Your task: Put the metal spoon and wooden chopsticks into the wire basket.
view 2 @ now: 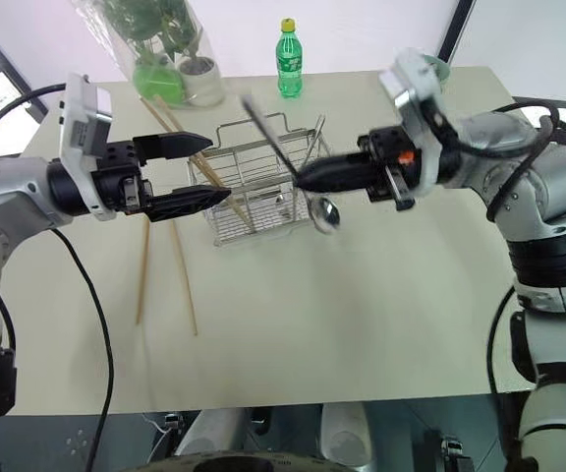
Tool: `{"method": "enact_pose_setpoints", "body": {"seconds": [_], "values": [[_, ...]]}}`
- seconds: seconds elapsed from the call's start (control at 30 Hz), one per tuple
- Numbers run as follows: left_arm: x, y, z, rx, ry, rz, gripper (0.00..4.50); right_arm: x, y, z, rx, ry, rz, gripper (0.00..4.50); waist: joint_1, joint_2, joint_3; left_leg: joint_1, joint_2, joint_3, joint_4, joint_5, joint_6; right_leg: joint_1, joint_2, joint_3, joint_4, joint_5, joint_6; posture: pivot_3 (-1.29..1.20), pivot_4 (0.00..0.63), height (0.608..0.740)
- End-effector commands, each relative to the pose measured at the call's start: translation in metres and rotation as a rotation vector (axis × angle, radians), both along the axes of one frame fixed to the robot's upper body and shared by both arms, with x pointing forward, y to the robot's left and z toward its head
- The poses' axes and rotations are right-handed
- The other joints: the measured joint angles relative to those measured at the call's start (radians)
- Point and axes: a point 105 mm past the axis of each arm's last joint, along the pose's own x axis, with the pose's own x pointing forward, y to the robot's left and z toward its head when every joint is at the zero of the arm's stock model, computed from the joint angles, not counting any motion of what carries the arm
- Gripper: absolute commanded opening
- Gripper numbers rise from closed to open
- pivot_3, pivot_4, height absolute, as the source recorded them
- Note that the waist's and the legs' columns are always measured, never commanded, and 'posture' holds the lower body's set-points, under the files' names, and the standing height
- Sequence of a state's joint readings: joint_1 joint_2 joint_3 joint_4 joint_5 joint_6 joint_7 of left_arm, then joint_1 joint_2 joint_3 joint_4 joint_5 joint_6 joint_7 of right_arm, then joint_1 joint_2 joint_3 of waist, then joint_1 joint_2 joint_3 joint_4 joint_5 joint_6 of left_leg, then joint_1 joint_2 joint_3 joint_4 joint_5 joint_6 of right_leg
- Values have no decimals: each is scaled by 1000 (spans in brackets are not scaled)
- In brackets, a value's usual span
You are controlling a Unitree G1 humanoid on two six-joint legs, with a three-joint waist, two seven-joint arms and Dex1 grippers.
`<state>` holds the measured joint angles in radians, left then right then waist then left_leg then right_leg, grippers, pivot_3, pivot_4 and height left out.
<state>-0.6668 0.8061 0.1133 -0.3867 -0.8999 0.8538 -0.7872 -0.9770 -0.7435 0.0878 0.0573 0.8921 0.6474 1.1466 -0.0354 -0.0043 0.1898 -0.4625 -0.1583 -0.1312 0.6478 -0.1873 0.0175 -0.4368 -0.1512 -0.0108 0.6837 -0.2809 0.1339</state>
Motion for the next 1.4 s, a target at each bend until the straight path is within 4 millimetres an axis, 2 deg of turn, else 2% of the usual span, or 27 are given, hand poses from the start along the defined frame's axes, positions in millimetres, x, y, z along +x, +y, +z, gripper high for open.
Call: {"method": "enact_pose_setpoints", "body": {"seconds": [0.03,0.13,0.23,0.47,0.6,0.7,0.8,0.97,1.07,1.13,1.27,1.4], "values": [[-2,-4,9,0,-54,-24,4500,23,-1,24,93,-75,-176,74,1,0,0,0,0,0,0,0,0,0,0,0,0,0,0,0,150,684],[-2,-5,9,-3,-57,-28,4500,39,0,23,123,-92,-253,74,12,0,0,0,0,0,0,0,1,0,1,0,0,2,3,0,150,684],[-3,-5,9,-8,-63,-23,4500,71,-3,15,145,-75,-399,74,16,0,0,0,0,0,0,1,1,-1,1,0,1,2,4,0,150,684],[-4,-3,13,-25,-78,0,4500,99,-9,-14,125,-55,-508,74,17,0,0,0,0,0,0,2,0,-1,2,0,2,3,3,0,150,684],[-3,1,16,-37,-84,24,4500,103,-11,-24,134,-3,-523,1409,16,0,0,0,0,0,0,2,-1,-2,2,0,3,3,3,0,150,684],[-1,4,17,-48,-84,45,4500,102,-13,-24,136,-6,-534,2953,15,0,0,0,0,0,0,2,-1,-2,2,0,4,3,3,0,150,684],[3,9,20,-68,-89,90,4500,100,-17,-15,169,9,-541,4425,16,0,0,0,0,0,0,2,-1,-2,2,0,4,3,3,0,150,684],[24,31,41,-180,-108,322,4500,76,-27,21,277,33,-447,4471,20,0,0,0,0,-1,0,2,-1,-2,2,0,4,3,3,0,150,684],[45,59,53,-286,-70,573,4500,49,-34,47,342,35,-336,4471,23,-1,0,0,0,-1,0,2,-1,-2,2,0,4,3,3,0,150,684],[54,77,55,-329,-30,712,4500,31,-37,55,356,41,-266,4471,22,-1,0,0,0,-1,0,2,-1,-1,2,0,4,3,4,0,150,684],[69,115,37,-324,132,1004,4500,-3,-39,51,300,58,-138,4471,21,-2,0,0,0,-1,0,2,-1,-2,2,0,4,3,4,0,150,684],[75,144,-2,-224,313,1237,4500,-31,-39,20,163,99,-50,4471,22,-2,-1,0,0,-1,1,2,0,-1,2,0,4,3,4,0,150,684]]}}
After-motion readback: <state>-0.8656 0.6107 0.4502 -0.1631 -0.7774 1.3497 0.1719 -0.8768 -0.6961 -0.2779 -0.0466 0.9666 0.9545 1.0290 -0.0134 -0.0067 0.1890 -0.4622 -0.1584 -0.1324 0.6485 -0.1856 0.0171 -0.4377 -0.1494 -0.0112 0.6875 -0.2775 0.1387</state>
